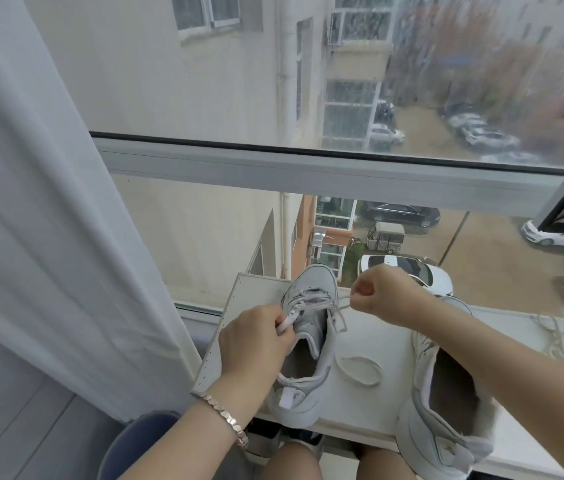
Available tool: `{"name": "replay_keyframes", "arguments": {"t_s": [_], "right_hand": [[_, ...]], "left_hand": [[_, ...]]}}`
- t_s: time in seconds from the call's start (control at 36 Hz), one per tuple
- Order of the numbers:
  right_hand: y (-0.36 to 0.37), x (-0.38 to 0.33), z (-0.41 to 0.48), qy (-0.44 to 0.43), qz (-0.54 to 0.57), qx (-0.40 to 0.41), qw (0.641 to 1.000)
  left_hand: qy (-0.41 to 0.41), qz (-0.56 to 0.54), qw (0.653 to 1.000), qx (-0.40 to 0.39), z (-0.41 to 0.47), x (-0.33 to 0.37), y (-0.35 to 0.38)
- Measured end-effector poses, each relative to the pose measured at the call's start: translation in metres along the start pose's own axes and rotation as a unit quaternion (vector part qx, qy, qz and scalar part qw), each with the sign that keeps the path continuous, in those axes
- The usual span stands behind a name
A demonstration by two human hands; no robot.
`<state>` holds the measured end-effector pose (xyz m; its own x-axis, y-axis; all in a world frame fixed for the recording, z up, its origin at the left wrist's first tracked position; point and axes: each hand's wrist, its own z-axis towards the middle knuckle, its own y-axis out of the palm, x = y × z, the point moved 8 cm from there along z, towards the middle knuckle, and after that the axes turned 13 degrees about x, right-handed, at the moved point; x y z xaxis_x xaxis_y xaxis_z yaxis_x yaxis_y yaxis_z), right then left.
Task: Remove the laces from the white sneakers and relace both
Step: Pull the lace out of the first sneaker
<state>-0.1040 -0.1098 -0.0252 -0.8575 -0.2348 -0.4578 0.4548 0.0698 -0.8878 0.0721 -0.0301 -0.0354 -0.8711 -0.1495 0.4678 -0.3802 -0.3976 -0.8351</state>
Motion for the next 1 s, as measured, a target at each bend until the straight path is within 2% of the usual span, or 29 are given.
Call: {"name": "replay_keyframes", "arguments": {"t_s": [0.17,0.25,0.53,0.64,0.81,0.89,0.94,1.0], "right_hand": [[0.022,-0.049,-0.004,-0.098,0.078,-0.038,0.991],[0.042,-0.065,-0.007,-0.138,0.025,-0.082,0.987],[0.03,-0.065,-0.016,-0.176,0.061,-0.07,0.98],[0.017,-0.048,-0.013,-0.113,0.078,-0.023,0.99],[-0.024,0.006,0.006,0.035,0.109,0.112,0.987],[-0.047,0.041,0.009,0.076,0.036,0.192,0.978],[-0.047,0.061,0.006,0.099,-0.031,0.19,0.976],[-0.033,0.068,0.002,0.11,-0.089,0.109,0.984]], "left_hand": [[0.006,-0.018,1.0,-0.005,-0.002,0.001,0.001],[0.008,-0.031,0.999,-0.012,-0.004,0.001,0.002],[0.036,-0.082,0.995,-0.039,-0.009,0.008,0.007],[0.035,-0.088,0.995,-0.033,-0.01,0.01,0.009],[0.033,-0.09,0.995,-0.036,-0.009,0.009,0.009],[0.027,-0.093,0.995,-0.036,-0.01,0.008,0.01],[0.024,-0.094,0.995,-0.034,-0.011,0.01,0.013],[0.034,-0.087,0.995,-0.029,-0.013,0.017,0.014]]}}
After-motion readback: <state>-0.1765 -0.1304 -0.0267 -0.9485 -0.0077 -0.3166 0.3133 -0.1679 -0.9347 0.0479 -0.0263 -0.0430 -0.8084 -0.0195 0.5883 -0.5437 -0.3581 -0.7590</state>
